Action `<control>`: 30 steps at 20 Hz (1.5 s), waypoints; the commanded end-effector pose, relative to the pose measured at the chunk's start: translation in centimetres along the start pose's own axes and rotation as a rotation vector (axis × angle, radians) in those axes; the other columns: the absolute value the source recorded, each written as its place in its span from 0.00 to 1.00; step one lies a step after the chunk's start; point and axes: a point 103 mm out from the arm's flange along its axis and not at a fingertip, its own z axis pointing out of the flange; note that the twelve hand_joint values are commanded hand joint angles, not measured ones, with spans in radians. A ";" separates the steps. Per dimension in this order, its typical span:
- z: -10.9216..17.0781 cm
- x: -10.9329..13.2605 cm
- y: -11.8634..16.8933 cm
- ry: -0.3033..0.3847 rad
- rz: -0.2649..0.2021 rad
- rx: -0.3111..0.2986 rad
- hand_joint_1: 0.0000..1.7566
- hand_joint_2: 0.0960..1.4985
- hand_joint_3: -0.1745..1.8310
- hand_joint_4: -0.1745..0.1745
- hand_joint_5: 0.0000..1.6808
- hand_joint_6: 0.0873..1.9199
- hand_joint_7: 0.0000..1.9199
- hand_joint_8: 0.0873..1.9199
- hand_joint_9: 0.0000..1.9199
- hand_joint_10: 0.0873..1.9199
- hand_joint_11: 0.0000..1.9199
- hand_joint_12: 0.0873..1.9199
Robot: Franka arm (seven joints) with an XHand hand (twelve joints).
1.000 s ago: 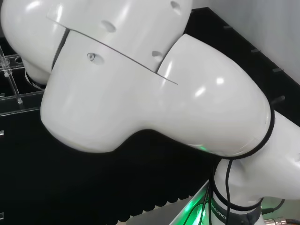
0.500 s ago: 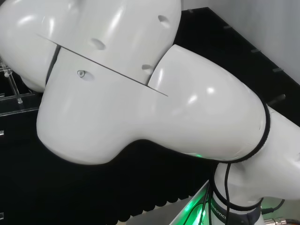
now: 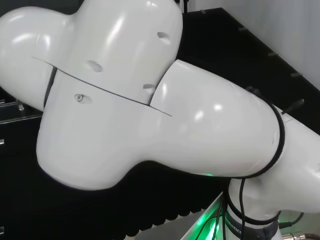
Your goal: Pour all the NaCl from the weighing funnel into the round-bottom flask.
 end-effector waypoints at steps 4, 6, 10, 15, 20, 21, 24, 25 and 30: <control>-1.1 0.2 -0.4 -0.026 0.004 -0.015 0.63 0.42 0.39 1.00 0.74 0.33 0.30 0.32 0.48 0.17 0.34 0.58; -1.2 0.2 -0.4 -0.028 0.004 -0.019 0.63 0.42 0.39 1.00 0.74 0.33 0.30 0.32 0.48 0.17 0.34 0.58; -1.1 0.2 -0.2 -0.027 0.003 -0.018 0.63 0.42 0.39 1.00 0.74 0.33 0.30 0.32 0.48 0.17 0.34 0.58; -0.8 -0.1 -0.1 0.004 0.000 -0.014 0.63 0.43 0.39 1.00 0.74 0.33 0.30 0.32 0.48 0.17 0.34 0.58; -0.4 -0.5 -0.2 0.068 -0.007 -0.024 0.63 0.43 0.39 1.00 0.74 0.33 0.30 0.32 0.48 0.17 0.34 0.58; -0.4 -0.6 -0.2 0.082 -0.007 -0.029 0.63 0.43 0.39 1.00 0.74 0.33 0.30 0.32 0.48 0.17 0.34 0.58; -0.3 -0.9 -0.3 0.143 -0.012 -0.037 0.63 0.43 0.39 1.00 0.74 0.33 0.30 0.32 0.48 0.17 0.34 0.58; -0.2 -1.1 -0.3 0.165 -0.015 -0.039 0.63 0.43 0.39 1.00 0.74 0.33 0.30 0.32 0.48 0.17 0.34 0.58; 0.1 -2.4 -0.3 0.331 -0.030 -0.031 0.63 0.43 0.39 1.00 0.74 0.33 0.30 0.32 0.48 0.17 0.34 0.58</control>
